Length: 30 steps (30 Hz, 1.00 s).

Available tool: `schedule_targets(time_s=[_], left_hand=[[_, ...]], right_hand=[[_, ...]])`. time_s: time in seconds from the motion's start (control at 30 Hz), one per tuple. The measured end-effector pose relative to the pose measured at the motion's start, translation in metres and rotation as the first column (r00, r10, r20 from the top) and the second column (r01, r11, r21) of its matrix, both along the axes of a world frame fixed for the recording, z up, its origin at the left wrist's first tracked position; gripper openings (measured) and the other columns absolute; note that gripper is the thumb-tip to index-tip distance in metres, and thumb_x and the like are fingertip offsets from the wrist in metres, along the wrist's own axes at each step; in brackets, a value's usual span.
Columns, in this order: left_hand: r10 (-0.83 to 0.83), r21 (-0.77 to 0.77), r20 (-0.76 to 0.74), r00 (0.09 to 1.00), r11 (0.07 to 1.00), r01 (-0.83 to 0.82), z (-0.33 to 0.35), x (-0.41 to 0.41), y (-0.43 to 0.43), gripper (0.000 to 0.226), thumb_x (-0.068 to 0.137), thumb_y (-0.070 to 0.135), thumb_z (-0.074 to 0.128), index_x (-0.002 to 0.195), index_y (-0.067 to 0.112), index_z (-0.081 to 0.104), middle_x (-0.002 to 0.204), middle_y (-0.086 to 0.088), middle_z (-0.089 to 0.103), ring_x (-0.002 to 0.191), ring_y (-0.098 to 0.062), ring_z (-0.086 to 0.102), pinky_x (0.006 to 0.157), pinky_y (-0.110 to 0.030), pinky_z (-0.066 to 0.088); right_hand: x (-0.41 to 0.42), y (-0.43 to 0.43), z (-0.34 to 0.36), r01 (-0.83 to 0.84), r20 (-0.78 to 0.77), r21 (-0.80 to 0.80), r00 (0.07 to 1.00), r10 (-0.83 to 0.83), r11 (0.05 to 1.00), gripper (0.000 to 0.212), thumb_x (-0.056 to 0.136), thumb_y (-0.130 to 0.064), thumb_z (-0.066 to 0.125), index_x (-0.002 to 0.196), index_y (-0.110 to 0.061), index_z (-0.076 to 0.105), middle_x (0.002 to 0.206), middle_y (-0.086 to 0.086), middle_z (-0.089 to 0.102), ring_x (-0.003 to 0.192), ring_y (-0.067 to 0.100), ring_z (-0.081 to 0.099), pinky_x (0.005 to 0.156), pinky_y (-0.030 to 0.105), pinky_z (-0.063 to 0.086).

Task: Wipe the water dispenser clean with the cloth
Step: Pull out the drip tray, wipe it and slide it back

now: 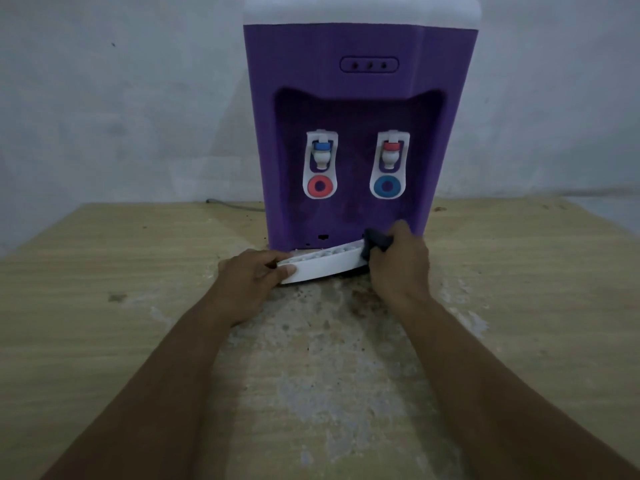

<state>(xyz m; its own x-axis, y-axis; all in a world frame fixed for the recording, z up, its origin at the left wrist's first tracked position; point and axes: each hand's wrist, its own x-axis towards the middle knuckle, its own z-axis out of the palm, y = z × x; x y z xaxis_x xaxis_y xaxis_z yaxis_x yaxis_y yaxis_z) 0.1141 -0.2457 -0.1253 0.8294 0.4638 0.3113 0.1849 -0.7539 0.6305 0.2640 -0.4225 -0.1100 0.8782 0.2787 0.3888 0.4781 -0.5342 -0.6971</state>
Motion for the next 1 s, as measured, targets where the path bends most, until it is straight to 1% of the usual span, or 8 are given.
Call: schedule_targets(time_s=[0.13,0.27,0.37,0.47,0.63,0.73,0.9,1.0], left_hand=[[0.022,0.051,0.034,0.999,0.998,-0.024,-0.005,-0.001,0.006,0.028,0.092,0.053,0.051,0.114,0.046,0.067,0.101,0.016,0.067,0.101,-0.003,0.057,0.101,-0.047,0.039],[-0.033,0.045,0.025,0.999,0.998,0.031,-0.003,0.001,0.008,0.030,0.094,0.055,0.047,0.117,0.048,0.065,0.104,0.019,0.069,0.100,0.001,0.060,0.095,-0.047,0.045],[-0.029,0.046,0.041,0.999,0.999,0.027,-0.003,0.000,0.007,0.026,0.097,0.043,0.052,0.118,0.038,0.067,0.099,0.018,0.066,0.101,-0.004,0.058,0.096,-0.049,0.043],[-0.017,0.055,-0.036,0.999,0.998,0.019,-0.003,-0.002,0.007,0.037,0.096,0.044,0.045,0.127,0.031,0.062,0.101,0.017,0.059,0.109,-0.012,0.052,0.102,-0.052,0.037],[-0.037,0.102,-0.188,0.981,0.993,0.057,0.003,-0.008,0.005,0.072,0.079,0.054,0.051,0.143,0.022,0.045,0.122,0.007,0.052,0.125,-0.016,0.041,0.110,-0.046,0.028],[-0.042,0.148,-0.131,0.991,0.987,0.061,0.003,-0.007,0.007,0.056,0.085,0.031,0.073,0.136,0.024,0.053,0.118,0.003,0.059,0.115,-0.019,0.048,0.096,-0.035,0.035],[-0.070,-0.045,0.034,0.997,0.996,0.071,0.006,-0.011,0.004,0.023,0.080,0.001,0.073,0.098,0.014,0.071,0.087,0.013,0.061,0.078,-0.001,0.057,0.069,-0.006,0.042],[-0.069,-0.135,0.072,0.995,0.988,0.078,0.003,-0.011,0.008,0.027,0.075,-0.001,0.077,0.092,0.018,0.071,0.087,0.010,0.065,0.076,-0.005,0.061,0.064,-0.005,0.043]], right_hand=[[-0.038,0.015,0.003,-0.157,0.120,-0.087,0.979,0.167,0.984,0.017,0.087,-0.010,0.058,0.101,-0.014,0.049,0.106,0.009,0.044,0.077,0.022,0.046,0.066,0.033,0.043],[-0.059,0.029,-0.008,-0.341,0.226,-0.253,0.889,0.398,0.905,0.018,0.087,-0.016,0.059,0.104,-0.017,0.053,0.106,0.003,0.041,0.085,0.022,0.049,0.072,0.035,0.048],[-0.045,0.023,0.000,-0.317,0.184,-0.163,0.921,0.345,0.934,0.014,0.088,-0.018,0.058,0.102,-0.018,0.056,0.102,0.003,0.044,0.082,0.022,0.051,0.071,0.033,0.045],[-0.022,0.015,0.009,-0.146,0.135,-0.080,0.978,0.156,0.986,0.013,0.089,-0.016,0.056,0.102,-0.016,0.055,0.102,0.007,0.045,0.075,0.023,0.050,0.068,0.031,0.042],[-0.026,0.021,0.006,-0.083,0.187,-0.166,0.976,0.114,0.983,0.026,0.092,-0.015,0.055,0.117,-0.017,0.048,0.109,0.010,0.043,0.078,0.028,0.056,0.065,0.033,0.047],[-0.039,0.029,0.002,-0.140,0.262,-0.241,0.943,0.204,0.960,0.027,0.090,-0.016,0.056,0.115,-0.017,0.048,0.113,0.010,0.042,0.077,0.025,0.052,0.062,0.033,0.045],[-0.076,0.057,-0.002,-0.327,0.355,-0.386,0.810,0.466,0.862,0.014,0.086,-0.014,0.057,0.100,-0.013,0.055,0.099,0.011,0.041,0.074,0.029,0.049,0.055,0.033,0.037],[-0.071,0.060,0.006,-0.351,0.241,-0.358,0.860,0.449,0.865,0.006,0.088,-0.020,0.055,0.094,-0.018,0.056,0.097,0.005,0.042,0.072,0.027,0.050,0.058,0.034,0.042]])
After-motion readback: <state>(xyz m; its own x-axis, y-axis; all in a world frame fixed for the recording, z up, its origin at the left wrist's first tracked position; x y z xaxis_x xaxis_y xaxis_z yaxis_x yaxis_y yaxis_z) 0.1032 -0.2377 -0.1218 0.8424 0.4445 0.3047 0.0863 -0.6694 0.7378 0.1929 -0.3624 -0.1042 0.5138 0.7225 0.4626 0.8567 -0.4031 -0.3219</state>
